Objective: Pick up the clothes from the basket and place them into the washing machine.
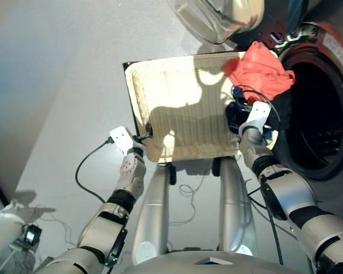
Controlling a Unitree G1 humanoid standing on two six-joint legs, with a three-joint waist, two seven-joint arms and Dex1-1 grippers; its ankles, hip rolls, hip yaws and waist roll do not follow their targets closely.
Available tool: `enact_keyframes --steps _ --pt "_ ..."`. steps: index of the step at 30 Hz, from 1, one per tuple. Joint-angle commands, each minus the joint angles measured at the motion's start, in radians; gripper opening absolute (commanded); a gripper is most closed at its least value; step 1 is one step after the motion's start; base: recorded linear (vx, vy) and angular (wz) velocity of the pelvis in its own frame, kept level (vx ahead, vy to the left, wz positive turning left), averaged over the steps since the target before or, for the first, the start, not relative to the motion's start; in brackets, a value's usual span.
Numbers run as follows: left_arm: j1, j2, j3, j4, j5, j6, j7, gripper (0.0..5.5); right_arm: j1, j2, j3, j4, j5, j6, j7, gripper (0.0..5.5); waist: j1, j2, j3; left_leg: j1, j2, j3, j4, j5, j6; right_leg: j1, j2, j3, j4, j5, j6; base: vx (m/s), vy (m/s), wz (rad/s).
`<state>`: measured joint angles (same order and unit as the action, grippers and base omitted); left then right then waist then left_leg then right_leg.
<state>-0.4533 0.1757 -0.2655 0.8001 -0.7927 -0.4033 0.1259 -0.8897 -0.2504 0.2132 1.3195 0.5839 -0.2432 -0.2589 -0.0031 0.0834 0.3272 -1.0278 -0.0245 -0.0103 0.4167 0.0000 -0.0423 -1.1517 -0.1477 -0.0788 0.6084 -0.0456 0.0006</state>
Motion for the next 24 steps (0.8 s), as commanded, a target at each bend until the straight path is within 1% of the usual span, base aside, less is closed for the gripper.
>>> enact_keyframes --steps 1,2,5,9,12,13,15,16,19,20,21,22,23,24 --pt "0.012 0.037 0.03 -0.064 0.012 -0.005 0.003 5.5 -0.009 -0.021 0.007 0.008 -0.004 0.016 0.012 5.5 -0.009 0.033 0.005 -0.045 -0.009 0.002 0.175 -0.157 0.043 0.015 0.03 0.013 0.023 -0.041 0.07 0.0 0.0 0.0" --pt "0.016 0.036 0.031 -0.072 0.014 0.0 0.001 5.5 -0.011 -0.023 0.003 0.008 -0.008 0.018 0.011 0.02 -0.008 0.032 0.002 -0.047 -0.008 0.002 0.182 -0.158 0.042 0.015 0.026 0.009 0.027 -0.04 0.069 0.0 0.0 0.0" --pt "0.022 0.037 0.026 -0.085 0.021 0.002 -0.001 5.5 -0.012 -0.024 0.005 0.006 -0.019 0.019 0.017 0.0 -0.009 0.027 -0.005 -0.036 -0.005 0.003 0.169 -0.155 0.041 0.026 0.024 0.005 0.012 -0.038 0.069 0.0 0.0 0.0" --pt "0.023 0.04 0.029 -0.085 0.022 0.003 -0.002 5.5 -0.011 -0.027 0.004 0.001 -0.032 0.019 0.009 0.0 -0.013 0.019 -0.014 -0.017 -0.004 0.003 0.148 -0.153 0.041 0.041 0.026 0.007 -0.008 -0.031 0.069 0.0 0.0 0.0" --pt "0.033 0.037 0.038 -0.084 0.024 -0.001 0.002 5.5 -0.004 -0.031 0.002 -0.034 -0.062 0.006 -0.018 0.0 -0.017 0.015 -0.022 0.014 0.0 0.005 0.118 -0.147 0.04 0.07 0.026 0.009 -0.041 -0.022 0.071 0.0 0.0 0.0" --pt "0.04 0.038 0.042 -0.086 0.026 -0.003 0.004 5.5 0.0 -0.034 0.007 -0.06 -0.088 0.0 -0.036 0.0 -0.019 0.014 -0.024 0.029 0.001 0.007 0.101 -0.143 0.039 0.085 0.025 0.009 -0.057 -0.018 0.073 0.0 0.0 0.0" --pt "0.047 0.035 0.052 -0.095 0.028 -0.012 0.01 5.5 0.017 -0.034 -0.012 -0.131 -0.08 -0.025 -0.06 0.0 -0.024 0.01 -0.024 0.06 0.004 0.013 0.069 -0.136 0.036 0.112 0.025 0.012 -0.089 -0.008 0.078 0.0 0.0 0.0" --pt "0.051 0.035 0.055 -0.094 0.031 -0.013 0.011 5.5 0.023 -0.042 -0.015 -0.139 -0.098 -0.026 -0.074 0.0 -0.026 0.008 -0.024 0.072 0.004 0.013 0.057 -0.133 0.036 0.124 0.027 0.013 -0.101 -0.003 0.079 0.0 0.0 0.0" --pt "0.057 0.028 0.072 -0.098 0.05 -0.026 0.038 5.5 0.053 -0.073 -0.014 -0.283 -0.256 -0.029 -0.197 0.0 -0.038 0.007 -0.022 0.113 0.006 0.017 0.005 -0.117 0.035 0.162 0.028 0.016 -0.157 0.019 0.086 0.0 0.0 0.0" --pt "0.055 0.023 0.082 -0.1 0.069 -0.037 0.059 5.5 0.079 -0.099 -0.043 -0.356 -0.332 -0.027 -0.264 0.0 -0.044 0.01 -0.02 0.137 0.006 0.02 -0.022 -0.109 0.034 0.184 0.028 0.017 -0.187 0.028 0.09 0.0 0.0 0.0" --pt "0.055 0.023 0.081 -0.101 0.069 -0.037 0.06 5.5 0.081 -0.098 -0.044 -0.359 -0.334 -0.025 -0.266 0.0 -0.044 0.01 -0.019 0.14 0.006 0.02 -0.024 -0.108 0.034 0.187 0.028 0.017 -0.188 0.029 0.09 -0.017 0.037 -0.177" --pt "0.054 0.022 0.085 -0.101 0.077 -0.043 0.068 5.5 0.082 -0.116 -0.069 -0.395 -0.353 -0.027 -0.297 0.0 -0.047 0.01 -0.019 0.153 0.007 0.022 -0.041 -0.103 0.034 0.2 0.029 0.018 -0.21 0.036 0.093 -0.124 0.053 -0.176" --pt "0.053 0.017 0.088 -0.11 0.082 -0.051 0.078 5.5 0.089 -0.151 -0.106 -0.444 -0.411 -0.024 -0.357 0.0 -0.057 0.01 -0.013 0.156 0.001 0.034 -0.063 -0.068 0.041 0.202 0.022 0.017 -0.24 0.076 0.09 0.0 0.0 0.0" --pt "0.054 0.017 0.087 -0.11 0.082 -0.051 0.079 5.5 0.091 -0.15 -0.107 -0.445 -0.412 -0.023 -0.358 0.0 -0.052 0.013 -0.017 0.173 0.004 0.026 -0.063 -0.098 0.036 0.214 0.028 0.022 -0.231 0.047 0.098 -0.025 0.051 -0.095"
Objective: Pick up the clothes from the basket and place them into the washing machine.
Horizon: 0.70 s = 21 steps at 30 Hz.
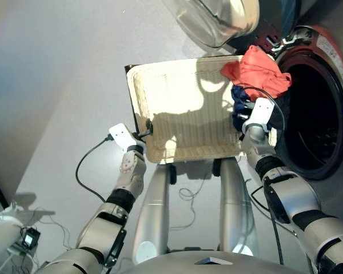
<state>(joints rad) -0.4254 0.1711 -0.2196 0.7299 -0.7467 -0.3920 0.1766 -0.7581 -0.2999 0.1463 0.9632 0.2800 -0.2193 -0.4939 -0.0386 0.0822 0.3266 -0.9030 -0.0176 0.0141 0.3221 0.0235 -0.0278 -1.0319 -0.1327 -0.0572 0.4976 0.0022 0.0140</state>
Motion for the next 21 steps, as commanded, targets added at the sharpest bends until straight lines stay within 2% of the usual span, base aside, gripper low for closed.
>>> enact_keyframes --steps 1,2,3,4,5,6,8,9,10,13,16,17,18,21 --pt "0.034 0.023 0.041 -0.051 0.04 -0.063 0.028 5.5 -0.04 -0.121 -0.069 -0.101 -0.125 -0.048 -0.151 0.0 -0.017 0.018 -0.017 0.053 -0.003 0.003 0.025 -0.118 0.023 0.097 0.012 0.005 -0.128 0.005 0.086 0.089 0.029 -0.078" --pt "0.04 0.025 0.039 -0.058 0.042 -0.065 0.025 5.5 -0.047 -0.142 -0.092 -0.101 -0.134 -0.046 -0.17 0.0 -0.015 0.02 -0.019 0.057 -0.005 0.005 0.021 -0.118 0.023 0.099 0.013 0.01 -0.134 0.008 0.088 -0.132 0.064 -0.092" --pt "0.044 0.03 0.037 -0.063 0.041 -0.067 0.022 5.5 -0.055 -0.17 -0.111 -0.098 -0.144 -0.042 -0.189 0.0 -0.019 0.017 -0.015 0.045 -0.01 0.017 0.018 -0.088 0.029 0.09 0.007 0.007 -0.146 0.04 0.081 -0.133 0.063 -0.105" --pt "0.051 0.034 0.035 -0.068 0.04 -0.065 0.016 5.5 -0.066 -0.205 -0.132 -0.092 -0.151 -0.039 -0.21 0.0 -0.019 0.019 -0.016 0.044 -0.013 0.02 0.021 -0.09 0.031 0.088 0.006 0.011 -0.146 0.043 0.084 -0.042 0.077 -0.072" --pt "0.064 0.041 0.032 -0.07 0.033 -0.064 0.006 5.5 -0.082 -0.257 -0.155 -0.055 -0.148 -0.028 -0.233 0.0 -0.014 0.026 -0.024 0.052 -0.014 0.014 0.021 -0.12 0.028 0.089 0.013 0.025 -0.137 0.017 0.093 -0.032 0.06 -0.042" --pt "0.063 0.04 0.031 -0.071 0.033 -0.064 0.005 5.5 -0.085 -0.26 -0.155 -0.051 -0.147 -0.03 -0.231 0.0 -0.016 0.023 -0.018 0.037 -0.016 0.026 0.022 -0.092 0.033 0.077 0.008 0.021 -0.143 0.045 0.086 -0.028 0.067 -0.041" --pt "0.078 0.053 0.022 -0.072 0.024 -0.059 -0.008 5.5 -0.124 -0.351 -0.185 0.039 -0.111 -0.023 -0.266 0.0 -0.012 0.032 -0.021 0.032 -0.018 0.03 0.026 -0.098 0.034 0.069 0.007 0.028 -0.14 0.043 0.088 -0.019 0.065 -0.106" --pt "0.095 0.058 0.013 -0.079 0.024 -0.055 -0.017 5.5 -0.132 -0.394 -0.199 0.08 -0.109 -0.017 -0.312 0.0 -0.006 0.043 -0.03 0.039 -0.019 0.021 0.026 -0.123 0.032 0.071 0.01 0.038 -0.132 0.019 0.097 -0.015 0.054 -0.162" --pt "0.096 0.056 0.01 -0.081 0.023 -0.055 -0.017 5.5 -0.135 -0.399 -0.197 0.086 -0.107 -0.02 -0.312 0.0 -0.007 0.042 -0.027 0.023 -0.021 0.033 0.029 -0.097 0.037 0.059 0.005 0.033 -0.137 0.046 0.09 -0.006 0.05 -0.15" --pt "0.118 0.06 -0.006 -0.085 0.012 -0.05 -0.028 5.5 -0.158 -0.471 -0.233 0.155 -0.042 -0.027 -0.355 0.0 0.001 0.056 -0.034 0.006 -0.023 0.031 0.037 -0.102 0.041 0.04 0.002 0.039 -0.125 0.04 0.091 -0.033 0.011 -0.028" --pt "0.129 0.058 -0.013 -0.078 0.009 -0.05 -0.024 5.5 -0.166 -0.468 -0.235 0.173 0.004 -0.045 -0.358 0.0 0.006 0.065 -0.043 -0.005 -0.026 0.027 0.045 -0.103 0.043 0.027 0.001 0.045 -0.114 0.036 0.091 0.0 0.0 0.0" --pt "0.133 0.062 -0.016 -0.074 0.004 -0.05 -0.025 5.5 -0.184 -0.444 -0.197 0.197 0.041 -0.044 -0.281 3.65 0.012 0.064 -0.048 -0.01 -0.025 0.028 0.048 -0.103 0.043 0.023 -0.001 0.044 -0.111 0.038 0.09 0.119 -0.004 0.046" --pt "0.128 0.067 -0.012 -0.071 -0.004 -0.048 -0.032 5.5 -0.19 -0.423 -0.146 0.209 0.065 -0.035 -0.198 5.5 0.019 0.062 -0.056 -0.002 -0.022 0.017 0.052 -0.13 0.038 0.031 0.004 0.051 -0.104 0.011 0.096 0.116 -0.01 0.013" --pt "0.121 0.069 -0.004 -0.069 -0.011 -0.04 -0.037 5.5 -0.191 -0.384 -0.091 0.18 0.133 -0.062 -0.097 5.5 0.011 0.056 -0.052 -0.007 -0.019 0.018 0.057 -0.13 0.035 0.03 0.003 0.048 -0.102 0.011 0.093 0.034 -0.007 0.005"
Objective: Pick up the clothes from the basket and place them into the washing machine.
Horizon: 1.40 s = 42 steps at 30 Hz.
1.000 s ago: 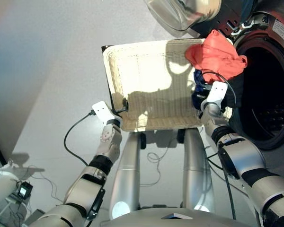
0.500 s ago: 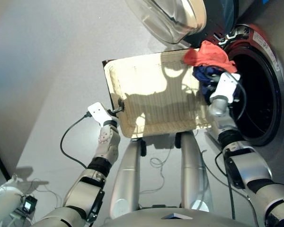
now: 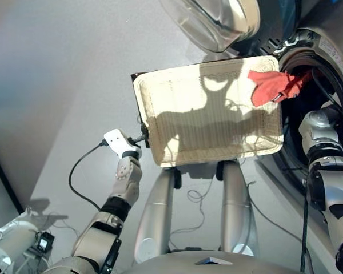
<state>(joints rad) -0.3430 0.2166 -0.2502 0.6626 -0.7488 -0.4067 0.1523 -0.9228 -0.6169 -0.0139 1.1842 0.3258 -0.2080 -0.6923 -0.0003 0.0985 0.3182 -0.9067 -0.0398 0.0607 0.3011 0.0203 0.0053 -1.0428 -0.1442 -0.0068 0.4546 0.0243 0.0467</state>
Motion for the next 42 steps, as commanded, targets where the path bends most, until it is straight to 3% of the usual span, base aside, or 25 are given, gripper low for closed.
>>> enact_keyframes --steps 1,3,4,10,14,24,35,42 --pt "0.034 0.021 0.034 -0.003 -0.016 -0.018 -0.011 5.5 0.005 0.019 0.085 -0.127 0.15 -0.121 0.142 5.5 -0.03 0.039 -0.039 -0.001 0.004 -0.029 0.077 -0.126 0.001 0.044 0.018 -0.003 -0.06 -0.01 0.059 0.0 0.0 0.0" --pt "0.037 0.024 0.041 -0.008 -0.017 -0.013 -0.013 5.5 0.049 0.068 0.092 -0.182 0.199 -0.145 0.207 5.5 -0.033 0.034 -0.039 -0.002 0.003 -0.029 0.079 -0.125 0.0 0.045 0.017 -0.005 -0.058 -0.012 0.057 0.0 0.0 0.0" --pt "0.034 0.022 0.052 -0.016 -0.025 -0.013 -0.013 5.5 0.088 0.169 0.103 -0.27 0.314 -0.2 0.283 5.5 -0.036 0.031 -0.033 -0.001 0.005 -0.03 0.08 -0.124 -0.001 0.048 0.019 -0.008 -0.059 -0.013 0.056 0.0 0.0 0.0" --pt "0.019 0.01 0.07 0.021 -0.028 -0.012 -0.024 5.5 0.105 0.304 0.117 -0.293 0.451 -0.216 0.401 5.5 -0.04 0.018 -0.032 0.004 0.005 -0.035 0.078 -0.125 -0.004 0.061 0.021 -0.021 -0.061 -0.021 0.051 0.012 -0.007 0.007" --pt "-0.009 -0.006 0.065 0.05 -0.019 -0.028 -0.008 5.5 0.081 0.37 0.081 -0.269 0.488 -0.238 0.376 5.5 -0.035 0.021 -0.03 0.012 0.005 -0.041 0.062 -0.12 -0.006 0.069 0.019 -0.031 -0.061 -0.032 0.05 0.063 -0.025 0.086" --pt "-0.014 0.014 0.062 0.04 -0.008 -0.043 0.027 5.5 -0.058 0.3 -0.003 -0.17 0.495 -0.247 0.267 5.5 0.0 0.06 -0.015 -0.036 0.0 -0.051 0.09 -0.135 -0.001 0.014 0.011 -0.035 0.001 -0.068 0.046 0.01 -0.002 0.012" --pt "-0.016 0.021 0.007 0.019 -0.029 -0.015 0.01 5.5 -0.203 0.274 -0.059 -0.033 0.751 -0.263 0.296 5.5 0.018 0.095 -0.001 -0.073 0.003 -0.04 0.12 -0.144 -0.003 -0.045 0.01 -0.017 0.051 -0.087 0.041 0.005 0.0 0.004" --pt "0.02 0.04 0.005 -0.017 -0.04 -0.007 0.007 5.5 -0.309 0.122 -0.035 -0.036 0.72 -0.263 0.249 5.5 0.034 0.117 -0.001 -0.136 0.005 -0.025 0.191 -0.164 0.003 -0.118 0.022 0.004 0.111 -0.091 0.037 0.0 0.0 0.0"
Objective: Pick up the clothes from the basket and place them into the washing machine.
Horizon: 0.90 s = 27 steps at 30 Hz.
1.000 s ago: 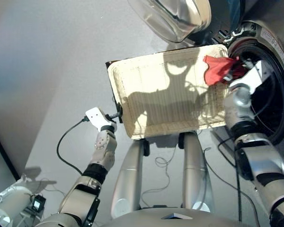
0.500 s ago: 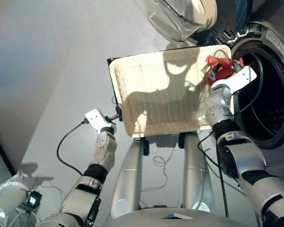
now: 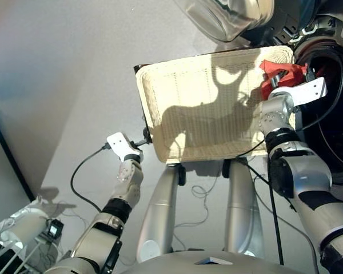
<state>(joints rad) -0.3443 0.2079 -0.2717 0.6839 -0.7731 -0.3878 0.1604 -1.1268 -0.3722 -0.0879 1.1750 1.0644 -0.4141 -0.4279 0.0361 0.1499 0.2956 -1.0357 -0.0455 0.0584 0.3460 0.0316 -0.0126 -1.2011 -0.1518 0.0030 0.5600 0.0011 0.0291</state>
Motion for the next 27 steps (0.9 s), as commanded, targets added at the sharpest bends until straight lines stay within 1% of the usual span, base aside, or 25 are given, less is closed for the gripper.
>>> enact_keyframes --steps 1,2,3,4,5,6,8,11,13,14,17,18,19,20,21,23,24,25,26,27 --pt "0.045 0.057 0.025 -0.044 -0.006 -0.024 -0.007 5.5 -0.123 -0.2 0.058 -0.055 -0.079 -0.063 -0.044 5.5 -0.008 0.063 0.025 -0.012 0.015 -0.019 0.155 -0.176 0.021 0.031 0.029 0.0 0.012 -0.066 0.055 0.0 0.0 0.0" --pt "0.047 0.055 0.025 -0.046 0.002 -0.026 -0.009 5.5 -0.127 -0.232 0.066 -0.078 -0.106 -0.075 -0.063 5.5 -0.009 0.063 0.027 -0.015 0.017 -0.016 0.161 -0.176 0.02 0.027 0.03 0.003 0.018 -0.065 0.055 0.0 0.0 0.0" --pt "0.046 0.053 0.024 -0.046 0.003 -0.026 -0.008 5.5 -0.127 -0.233 0.067 -0.082 -0.111 -0.074 -0.07 5.5 -0.007 0.064 0.027 -0.016 0.018 -0.015 0.162 -0.177 0.02 0.026 0.03 0.004 0.019 -0.065 0.055 0.0 0.0 0.0" --pt "0.045 0.051 0.029 -0.041 0.014 -0.031 -0.009 5.5 -0.112 -0.286 0.08 -0.151 -0.197 -0.102 -0.104 5.5 -0.018 0.059 0.027 -0.014 0.02 -0.012 0.162 -0.177 0.02 0.028 0.032 0.007 0.016 -0.064 0.056 0.0 0.0 0.0" --pt "0.043 0.049 0.038 -0.038 0.023 -0.034 -0.008 5.5 -0.094 -0.331 0.081 -0.202 -0.264 -0.108 -0.13 5.5 -0.027 0.056 0.027 -0.014 0.021 -0.011 0.161 -0.179 0.02 0.03 0.032 0.008 0.012 -0.062 0.057 0.0 0.0 0.0" --pt "0.043 0.046 0.041 -0.035 0.03 -0.041 -0.01 5.5 -0.078 -0.364 0.081 -0.227 -0.322 -0.111 -0.152 5.5 -0.03 0.054 0.026 -0.011 0.021 -0.01 0.16 -0.181 0.02 0.032 0.032 0.007 0.01 -0.06 0.058 0.0 0.0 0.0" --pt "0.045 0.045 0.05 -0.028 0.035 -0.052 -0.01 5.5 -0.071 -0.417 0.071 -0.271 -0.373 -0.133 -0.203 5.5 -0.037 0.049 0.02 -0.006 0.023 -0.009 0.156 -0.181 0.019 0.037 0.032 0.007 0.002 -0.059 0.06 0.0 0.0 0.0" --pt "0.044 0.044 0.073 -0.024 0.045 -0.059 -0.004 5.5 -0.031 -0.477 0.062 -0.338 -0.513 -0.125 -0.284 5.5 -0.051 0.04 0.013 0.007 0.022 -0.01 0.138 -0.176 0.017 0.052 0.032 0.007 -0.016 -0.052 0.063 0.0 0.0 0.0" --pt "0.044 0.046 0.084 -0.024 0.054 -0.064 0.002 5.5 0.005 -0.49 0.048 -0.375 -0.626 -0.098 -0.361 5.5 -0.053 0.037 0.007 0.019 0.021 -0.012 0.119 -0.171 0.017 0.065 0.03 0.005 -0.034 -0.046 0.066 0.0 0.0 0.0" --pt "0.043 0.045 0.085 -0.026 0.061 -0.068 0.008 5.5 0.016 -0.488 0.037 -0.383 -0.684 -0.085 -0.42 5.5 -0.054 0.037 0.005 0.025 0.02 -0.012 0.109 -0.168 0.016 0.074 0.028 0.004 -0.045 -0.043 0.067 0.0 0.0 0.0" --pt "0.043 0.05 0.096 -0.031 0.08 -0.078 0.024 5.5 0.047 -0.486 0.024 -0.369 -0.832 0.009 -0.516 5.5 -0.051 0.036 -0.005 0.042 0.017 -0.014 0.081 -0.16 0.016 0.091 0.026 0.001 -0.069 -0.036 0.071 0.0 0.0 0.0" --pt "0.045 0.05 0.095 -0.03 0.082 -0.079 0.03 5.5 0.045 -0.466 0.018 -0.358 -0.825 0.018 -0.519 5.5 -0.05 0.037 -0.009 0.045 0.016 -0.016 0.078 -0.158 0.016 0.095 0.028 0.001 -0.073 -0.034 0.071 -0.099 0.019 -0.021" --pt "0.044 0.052 0.097 -0.03 0.076 -0.082 0.033 5.5 0.044 -0.448 0.012 -0.343 -0.794 0.014 -0.503 5.5 -0.053 0.033 -0.006 0.033 0.015 -0.005 0.078 -0.13 0.02 0.091 0.023 -0.007 -0.086 -0.004 0.064 -0.102 0.017 0.036" --pt "0.043 0.051 0.095 -0.033 0.071 -0.085 0.034 5.5 0.046 -0.422 0.01 -0.334 -0.765 0.004 -0.487 5.5 -0.053 0.033 -0.008 0.037 0.014 -0.005 0.071 -0.128 0.02 0.094 0.023 -0.006 -0.089 -0.003 0.064 -0.106 0.012 0.07" --pt "0.044 0.053 0.096 -0.033 0.071 -0.086 0.034 5.5 0.047 -0.421 0.01 -0.333 -0.763 0.003 -0.485 5.5 -0.053 0.031 -0.008 0.039 0.014 -0.005 0.069 -0.127 0.02 0.096 0.023 -0.006 -0.089 -0.002 0.064 0.0 0.0 0.0" --pt "0.052 0.047 0.093 -0.031 0.058 -0.083 0.03 5.5 0.065 -0.347 -0.016 -0.28 -0.616 -0.046 -0.387 5.5 -0.054 0.031 -0.014 0.047 0.013 -0.008 0.063 -0.128 0.019 0.105 0.024 -0.003 -0.093 -0.002 0.064 0.0 0.0 0.0" --pt "0.051 0.048 0.095 -0.022 0.05 -0.081 0.026 5.5 0.078 -0.315 -0.023 -0.25 -0.501 -0.076 -0.296 5.5 -0.054 0.028 -0.015 0.048 0.013 -0.008 0.063 -0.129 0.019 0.108 0.024 -0.003 -0.097 -0.001 0.063 0.0 0.0 0.0" --pt "0.049 0.05 0.099 -0.013 0.04 -0.075 0.019 5.5 0.091 -0.297 -0.007 -0.234 -0.425 -0.081 -0.224 5.5 -0.056 0.022 -0.014 0.047 0.014 -0.007 0.063 -0.128 0.018 0.109 0.025 -0.003 -0.099 0.001 0.063 0.0 0.0 0.0" --pt "0.05 0.044 0.098 -0.003 0.035 -0.07 0.015 5.5 0.107 -0.26 -0.017 -0.227 -0.355 -0.097 -0.174 5.5 -0.06 0.021 -0.012 0.049 0.016 -0.006 0.062 -0.128 0.019 0.113 0.025 -0.003 -0.102 0.002 0.062 0.106 -0.022 -0.028" --pt "0.049 0.044 0.1 0.012 0.031 -0.064 0.013 5.5 0.12 -0.235 -0.022 -0.193 -0.324 -0.098 -0.152 5.5 -0.057 0.021 -0.019 0.064 0.016 -0.018 0.062 -0.156 0.013 0.126 0.031 0.004 -0.098 -0.026 0.068 0.113 -0.023 -0.024"
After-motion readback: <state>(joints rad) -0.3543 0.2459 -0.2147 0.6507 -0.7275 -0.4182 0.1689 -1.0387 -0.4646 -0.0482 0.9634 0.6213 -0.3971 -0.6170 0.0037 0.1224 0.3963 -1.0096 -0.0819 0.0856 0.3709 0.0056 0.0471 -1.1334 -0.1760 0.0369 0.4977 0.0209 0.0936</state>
